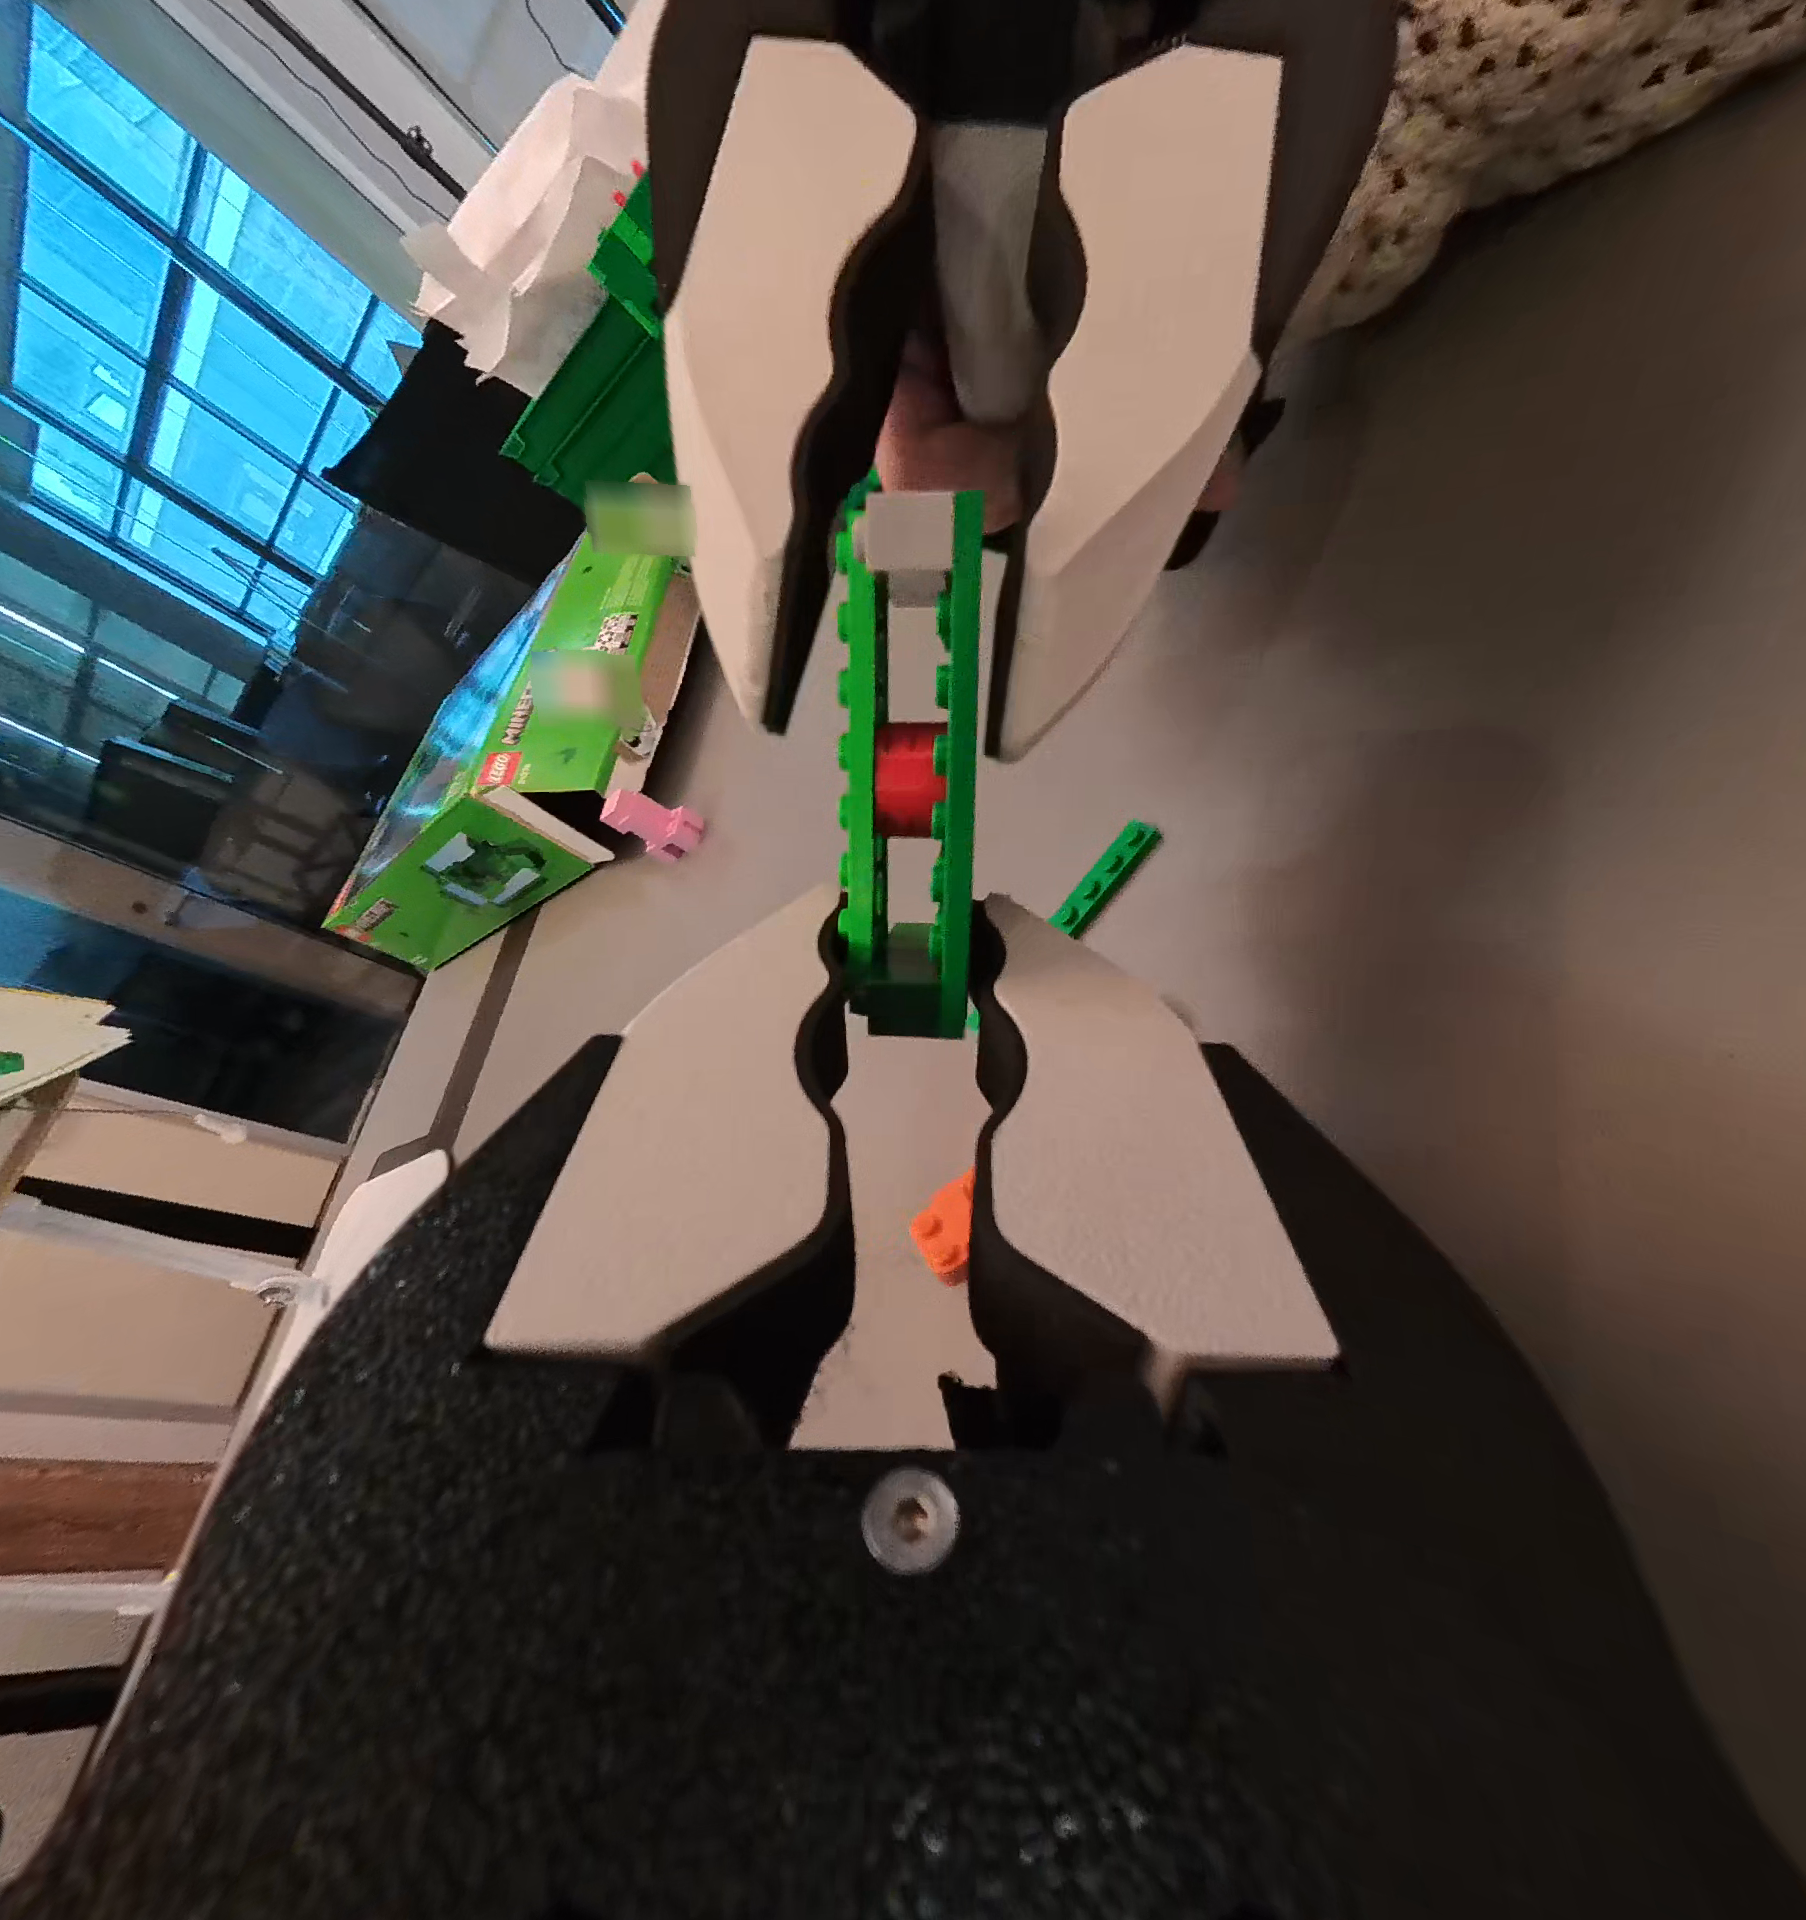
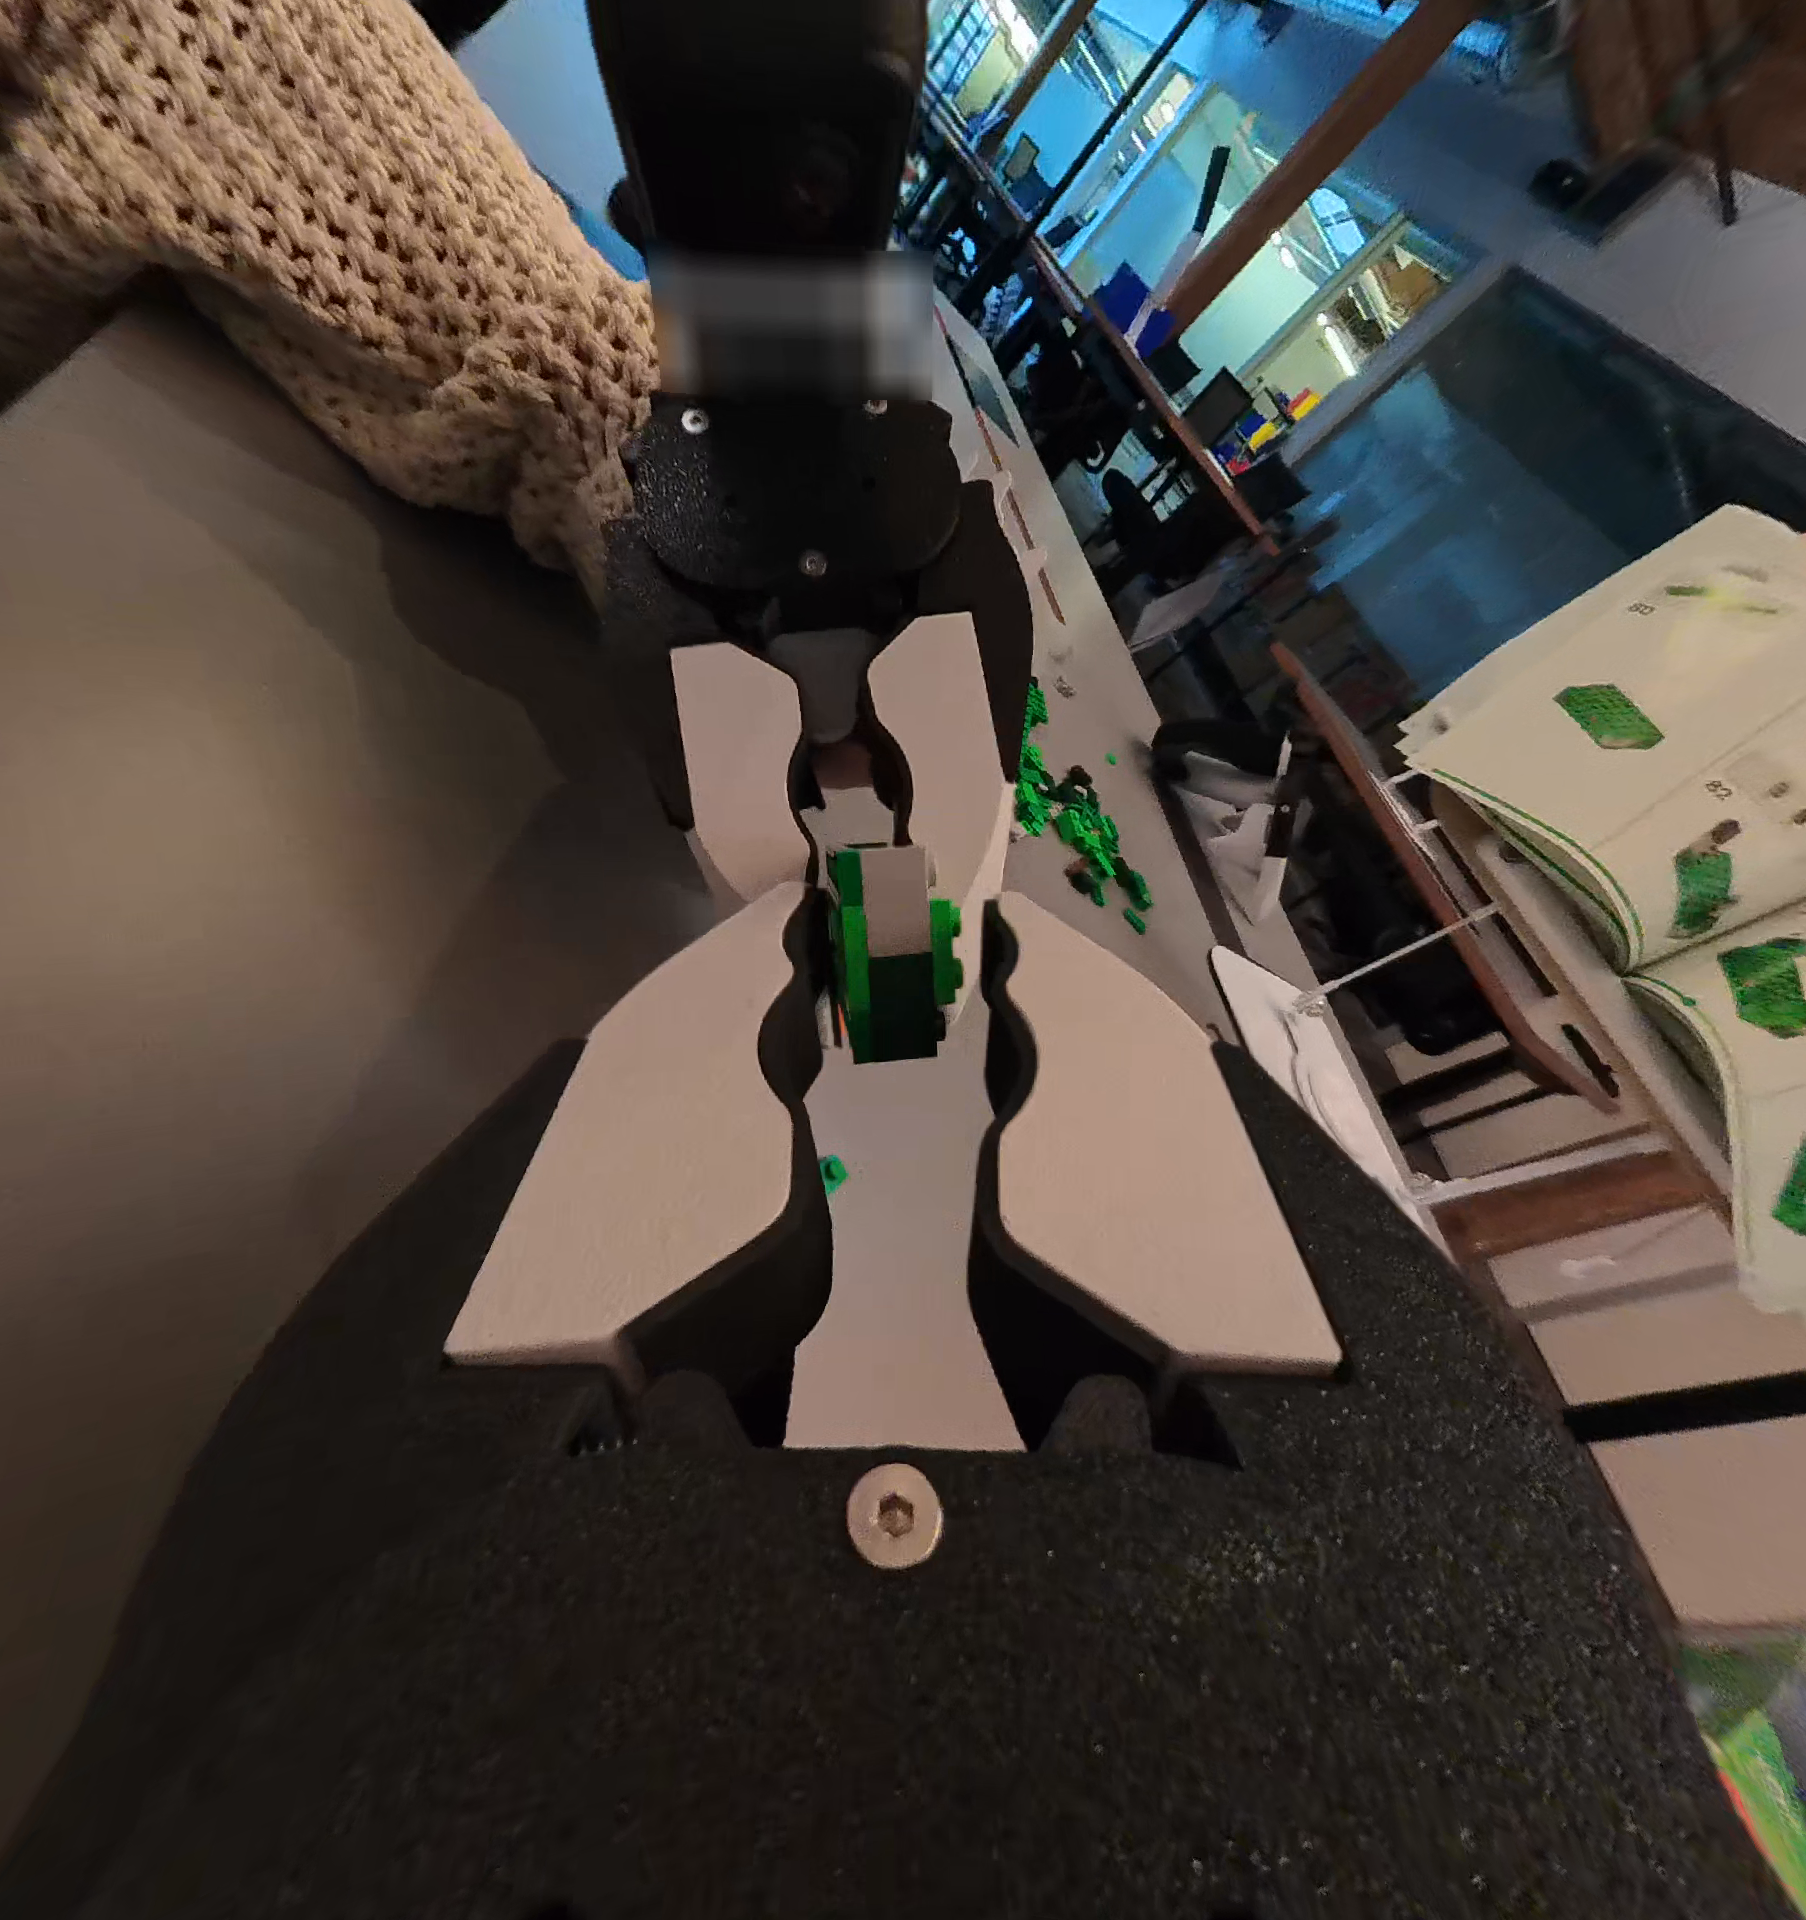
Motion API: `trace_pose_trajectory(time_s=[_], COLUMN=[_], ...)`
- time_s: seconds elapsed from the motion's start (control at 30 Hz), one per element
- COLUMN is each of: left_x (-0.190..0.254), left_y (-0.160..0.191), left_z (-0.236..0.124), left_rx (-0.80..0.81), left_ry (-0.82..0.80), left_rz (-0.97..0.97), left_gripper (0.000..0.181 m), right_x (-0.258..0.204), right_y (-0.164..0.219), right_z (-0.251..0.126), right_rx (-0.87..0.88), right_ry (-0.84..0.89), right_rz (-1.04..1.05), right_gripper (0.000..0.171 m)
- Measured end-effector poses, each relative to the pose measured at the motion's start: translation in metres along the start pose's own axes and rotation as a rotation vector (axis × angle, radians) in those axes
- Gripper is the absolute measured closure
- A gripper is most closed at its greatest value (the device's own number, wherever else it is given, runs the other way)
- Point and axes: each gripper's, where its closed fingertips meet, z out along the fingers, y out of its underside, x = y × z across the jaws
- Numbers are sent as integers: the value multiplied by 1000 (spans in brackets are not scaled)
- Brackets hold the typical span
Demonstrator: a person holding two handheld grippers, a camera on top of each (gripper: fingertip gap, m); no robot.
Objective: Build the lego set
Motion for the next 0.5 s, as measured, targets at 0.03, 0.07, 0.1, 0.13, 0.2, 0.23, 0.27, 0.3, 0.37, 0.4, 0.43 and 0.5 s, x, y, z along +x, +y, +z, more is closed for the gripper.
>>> trace_pose_trajectory(time_s=[0.03, 0.07, 0.1, 0.13, 0.2, 0.23, 0.27, 0.3, 0.37, 0.4, 0.43, 0.5], left_x=[0, 2, 4, 4, 3, -1, -10, -21, -44, -52, -55, -58], left_y=[0, -1, -1, 0, 4, 6, 9, 14, 24, 28, 29, 31], left_z=[0, 0, 1, 1, 1, 1, 0, -4, -15, -20, -24, -30], left_rx=[4, 8, 9, 8, 6, 1, -12, -26, -84, -112, -127, -148], left_ry=[0, 12, 16, 14, 8, -25, -89, -168, -341, -407, -449, -511], left_rz=[2, 7, 16, 19, 18, 35, 69, 126, 297, 374, 441, 550], left_gripper=[161, 161, 161, 161, 161, 161, 161, 161, 161, 161, 161, 161], right_x=[-2, -5, -7, -7, -7, -3, 4, 7, 10, 11, 17, 30], right_y=[-1, -2, -2, -1, 2, 6, 12, 21, 36, 44, 52, 50], right_z=[0, -1, 0, 1, 3, 2, 0, -4, -14, -19, -22, -27], right_rx=[3, 4, -10, -21, -36, -60, -92, -136, -202, -244, -283, -272], right_ry=[-14, -37, -54, -57, -42, -29, -10, -29, -76, -91, -50, 51], right_rz=[-9, -14, -11, -10, -10, 11, 51, 106, 236, 278, 296, 279], right_gripper=[150, 151, 151, 151, 151, 150, 142, 132, 132, 136, 138, 141])
